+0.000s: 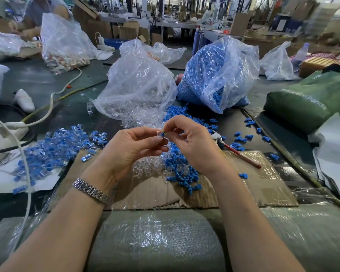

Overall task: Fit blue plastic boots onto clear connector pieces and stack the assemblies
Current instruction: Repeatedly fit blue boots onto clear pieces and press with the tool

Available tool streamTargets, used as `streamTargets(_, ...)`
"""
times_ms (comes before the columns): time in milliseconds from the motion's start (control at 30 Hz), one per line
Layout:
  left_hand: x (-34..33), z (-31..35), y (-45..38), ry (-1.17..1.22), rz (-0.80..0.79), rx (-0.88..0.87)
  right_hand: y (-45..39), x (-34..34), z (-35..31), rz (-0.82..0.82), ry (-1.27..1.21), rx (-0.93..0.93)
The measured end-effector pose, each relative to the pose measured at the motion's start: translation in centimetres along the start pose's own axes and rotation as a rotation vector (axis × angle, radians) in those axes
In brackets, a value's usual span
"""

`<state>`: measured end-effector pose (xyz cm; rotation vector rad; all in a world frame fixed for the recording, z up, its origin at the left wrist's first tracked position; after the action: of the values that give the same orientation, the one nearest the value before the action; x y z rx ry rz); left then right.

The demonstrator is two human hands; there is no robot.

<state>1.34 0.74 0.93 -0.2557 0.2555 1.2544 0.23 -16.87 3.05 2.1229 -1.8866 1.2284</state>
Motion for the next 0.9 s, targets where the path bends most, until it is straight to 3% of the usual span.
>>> streamTargets(233,-0.1,0.0,-0.1,-0.056,-0.036,0.002,0.0,0.1,0.0,0.001,0.005,-0.005)
streamTargets(367,0.3,-0.2,-0.2,-0.039,-0.068,-0.005,0.1,1.3,0.3,0.038,-0.071,-0.121)
streamTargets(400,0.4,-0.3,-0.2,-0.019,-0.066,-0.008,0.1,2.0,0.8,0.106,-0.024,-0.181)
streamTargets(467,0.9,-0.4,-0.3,0.006,-0.047,-0.024,0.4,3.7,2.7,0.198,0.310,-0.431)
streamTargets(533,1.2,-0.5,-0.3,-0.006,-0.031,-0.043,1.2,5.1,4.5,0.073,0.673,-0.792)
streamTargets(600,1.4,-0.4,-0.4,-0.005,-0.038,-0.045,1.8,5.6,5.7,-0.086,0.771,-0.994)
streamTargets(667,1.4,-0.3,-0.4,0.021,-0.036,-0.041,1.8,5.7,6.3,-0.140,0.786,-1.001)
streamTargets(800,1.4,0.0,-0.6,0.090,0.006,-0.038,1.3,5.4,6.2,-0.091,0.805,-0.890)
streamTargets(900,1.6,0.2,-0.7,0.173,0.054,-0.018,0.7,5.7,5.3,0.006,0.634,-0.826)
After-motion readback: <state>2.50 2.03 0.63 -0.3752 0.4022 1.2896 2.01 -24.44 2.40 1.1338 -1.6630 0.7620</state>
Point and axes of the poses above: each hand's wrist, its own y-axis away from the middle knuckle, its own x-axis out of the back of the hand, z = x × y, the point moved 2 cm from there along -y, towards the middle knuckle, and after that the axes turned 3 degrees about y, right-handed, at the moved point
